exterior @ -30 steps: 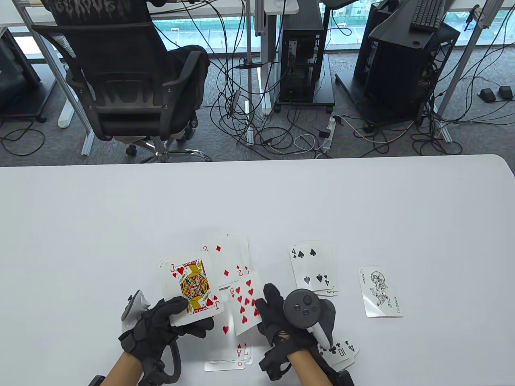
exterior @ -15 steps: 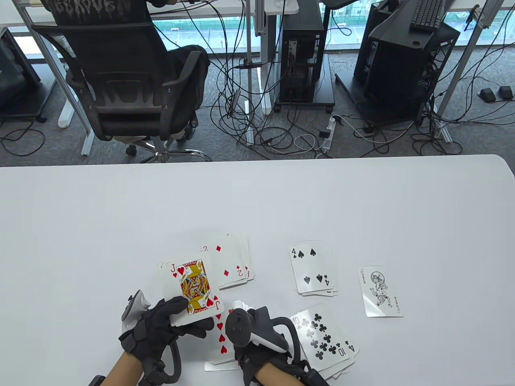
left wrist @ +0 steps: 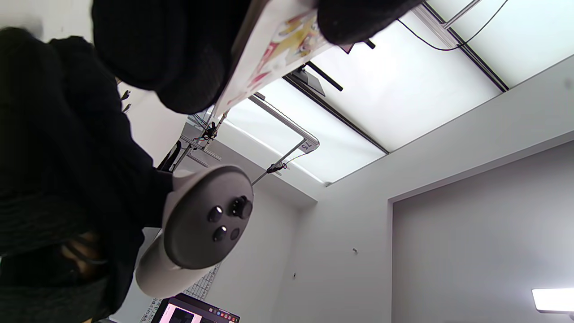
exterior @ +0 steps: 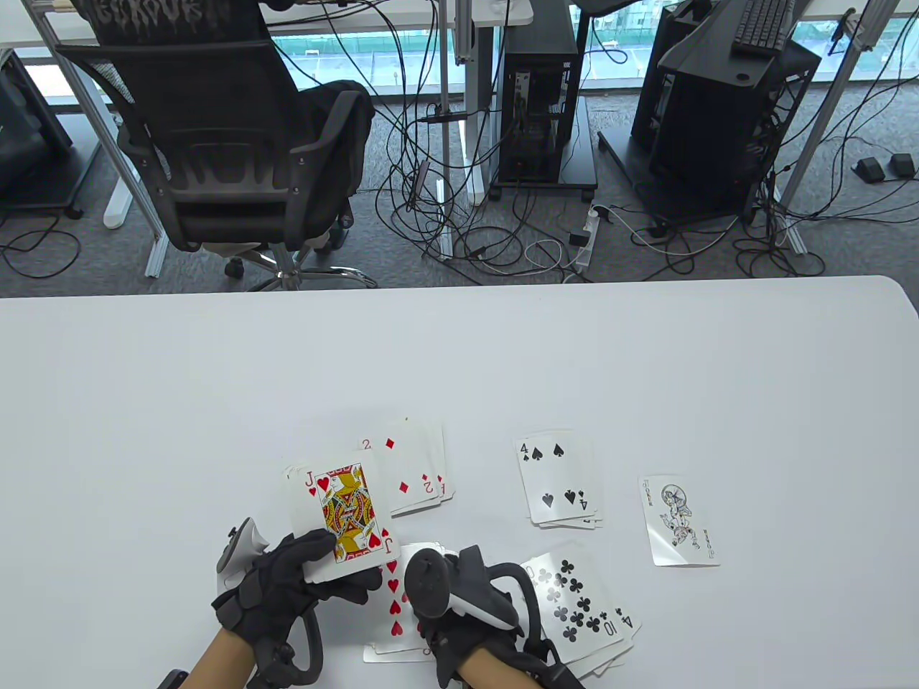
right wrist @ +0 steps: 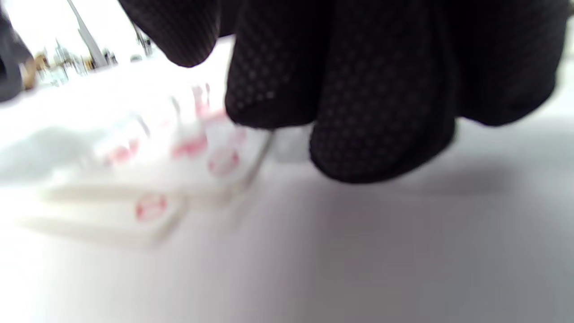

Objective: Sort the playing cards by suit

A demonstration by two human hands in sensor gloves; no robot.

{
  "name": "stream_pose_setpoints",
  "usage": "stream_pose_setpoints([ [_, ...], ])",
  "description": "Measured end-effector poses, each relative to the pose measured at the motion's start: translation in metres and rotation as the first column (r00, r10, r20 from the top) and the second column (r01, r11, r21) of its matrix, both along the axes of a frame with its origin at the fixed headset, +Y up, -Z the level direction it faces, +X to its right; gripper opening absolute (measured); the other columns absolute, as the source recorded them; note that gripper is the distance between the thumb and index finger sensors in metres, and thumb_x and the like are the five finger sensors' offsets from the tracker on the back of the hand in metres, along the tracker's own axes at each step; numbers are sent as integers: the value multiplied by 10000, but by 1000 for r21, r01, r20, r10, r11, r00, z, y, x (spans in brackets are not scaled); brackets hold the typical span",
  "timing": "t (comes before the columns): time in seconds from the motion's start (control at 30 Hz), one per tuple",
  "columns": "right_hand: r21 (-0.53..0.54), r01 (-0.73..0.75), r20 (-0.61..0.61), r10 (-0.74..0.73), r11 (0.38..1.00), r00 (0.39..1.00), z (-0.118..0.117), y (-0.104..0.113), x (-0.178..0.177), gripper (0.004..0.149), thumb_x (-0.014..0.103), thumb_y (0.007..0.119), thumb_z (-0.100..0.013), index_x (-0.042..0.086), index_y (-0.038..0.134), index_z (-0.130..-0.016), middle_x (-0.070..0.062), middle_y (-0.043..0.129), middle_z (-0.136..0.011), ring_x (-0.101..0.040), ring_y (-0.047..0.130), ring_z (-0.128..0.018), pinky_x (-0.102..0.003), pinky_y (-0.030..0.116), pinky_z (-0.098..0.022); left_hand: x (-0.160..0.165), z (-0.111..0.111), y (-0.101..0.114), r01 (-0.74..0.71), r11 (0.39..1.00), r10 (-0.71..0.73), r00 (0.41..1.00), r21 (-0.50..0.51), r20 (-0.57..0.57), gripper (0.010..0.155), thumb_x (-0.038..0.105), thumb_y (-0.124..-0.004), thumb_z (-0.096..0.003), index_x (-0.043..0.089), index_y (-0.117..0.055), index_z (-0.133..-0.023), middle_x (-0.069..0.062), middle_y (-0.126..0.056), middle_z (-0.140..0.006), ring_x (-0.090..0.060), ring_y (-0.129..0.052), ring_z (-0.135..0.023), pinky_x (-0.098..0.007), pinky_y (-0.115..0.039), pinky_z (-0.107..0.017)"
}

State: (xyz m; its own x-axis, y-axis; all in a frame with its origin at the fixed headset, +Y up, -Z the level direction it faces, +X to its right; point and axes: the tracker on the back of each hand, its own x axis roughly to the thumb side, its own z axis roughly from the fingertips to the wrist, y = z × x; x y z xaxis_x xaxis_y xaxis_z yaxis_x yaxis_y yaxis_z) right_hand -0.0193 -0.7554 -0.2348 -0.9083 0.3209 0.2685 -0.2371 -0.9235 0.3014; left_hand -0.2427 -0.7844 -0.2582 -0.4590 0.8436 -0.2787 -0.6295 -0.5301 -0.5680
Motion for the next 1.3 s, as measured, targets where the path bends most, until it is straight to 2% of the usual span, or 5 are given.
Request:
stream_pose_setpoints([
  [0.1, 128, 215, 37, -221, 968, 974, -1, 14, 12, 630, 318, 636, -583, -230, 577, -887, -112, 933, -402, -326, 974, -271, -523, 839, -302, 0, 0, -1, 23, 1000, -23, 1000, 2, 3, 478, 216, -674, -691, 138, -425, -1091, -217, -637, -996, -403, -898, -762, -467, -805, -532],
  [0.3, 311, 538, 16, -570, 783, 821, 3, 21, 30, 602, 323, 604, -586, -201, 590, -882, -125, 923, -489, -347, 967, -369, -538, 823, -367, 0, 0, -3, 38, 999, -38, 999, 3, 16, 483, 219, -677, -686, 133, -428, -1090, -226, -635, -995, -415, -894, -760, -478, -800, -531],
  [0.83, 332, 579, -80, -589, 745, 804, 10, 16, 17, 752, 491, 662, -557, -155, 498, -906, -160, 830, -659, -395, 901, -536, -579, 765, -464, 9, 2, -1, 95, 995, -96, 993, 27, 65, 503, 245, -687, -664, 117, -444, -1086, -250, -636, -988, -451, -884, -752, -509, -786, -522],
  [1.03, 415, 571, -103, -587, 708, 803, 15, 22, 18, 567, 408, 718, -532, -70, 615, -819, -26, 873, -501, -272, 963, -421, -493, 837, -402, 15, 5, 0, 131, 991, -134, 986, 37, 97, 505, 232, -700, -655, 113, -457, -1082, -263, -632, -986, -476, -872, -749, -530, -774, -520],
  [1.3, 360, 653, -102, -667, 667, 738, 14, 19, 22, 432, 298, 669, -557, -86, 697, -752, -29, 912, -424, -261, 984, -355, -484, 855, -357, 17, 7, 0, 119, 992, -122, 986, 33, 111, 503, 229, -703, -654, 109, -463, -1080, -267, -638, -981, -477, -877, -741, -531, -776, -514],
])
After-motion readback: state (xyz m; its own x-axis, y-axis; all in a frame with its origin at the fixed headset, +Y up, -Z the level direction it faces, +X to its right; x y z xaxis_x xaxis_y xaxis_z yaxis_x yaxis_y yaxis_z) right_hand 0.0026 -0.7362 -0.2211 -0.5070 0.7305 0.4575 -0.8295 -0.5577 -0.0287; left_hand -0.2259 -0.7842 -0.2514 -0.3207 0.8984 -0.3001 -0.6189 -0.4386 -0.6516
